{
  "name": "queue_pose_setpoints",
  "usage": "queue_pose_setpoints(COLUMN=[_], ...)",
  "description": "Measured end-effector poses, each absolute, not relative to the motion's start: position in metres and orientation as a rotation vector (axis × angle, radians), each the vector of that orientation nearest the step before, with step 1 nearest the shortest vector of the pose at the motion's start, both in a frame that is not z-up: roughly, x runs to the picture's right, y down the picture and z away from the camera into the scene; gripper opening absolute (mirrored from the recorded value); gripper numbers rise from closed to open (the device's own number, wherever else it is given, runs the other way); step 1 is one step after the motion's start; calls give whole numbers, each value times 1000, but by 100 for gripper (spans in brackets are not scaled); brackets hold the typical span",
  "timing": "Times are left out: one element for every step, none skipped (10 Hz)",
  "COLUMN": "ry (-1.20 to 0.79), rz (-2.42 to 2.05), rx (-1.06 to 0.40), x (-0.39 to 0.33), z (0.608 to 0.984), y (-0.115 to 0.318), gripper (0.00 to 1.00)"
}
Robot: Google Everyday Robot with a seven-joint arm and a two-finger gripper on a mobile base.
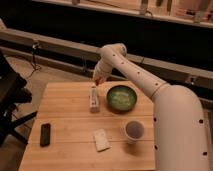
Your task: Place the pepper in the ceramic bowl
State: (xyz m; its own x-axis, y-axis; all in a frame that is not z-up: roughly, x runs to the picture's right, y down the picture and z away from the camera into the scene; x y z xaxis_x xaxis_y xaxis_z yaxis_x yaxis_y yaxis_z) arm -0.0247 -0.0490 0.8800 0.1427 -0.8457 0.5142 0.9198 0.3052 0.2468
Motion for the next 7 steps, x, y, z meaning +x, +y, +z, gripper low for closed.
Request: queue_pose_setpoints(ry=[-639, -642, -642, -641, -641, -643, -643], rz=[-1272, -1265, -1256, -1247, -1237, -1229, -1219], rx=[-139, -139, -140, -141, -141, -142, -143], x=[-22, -20, -16, -11, -6, -3, 2], z=[880, 880, 880, 880, 881, 881, 882], y=[-49, -49, -49, -48, -48, -47, -47], gripper=[8, 8, 8, 8, 8, 8, 8])
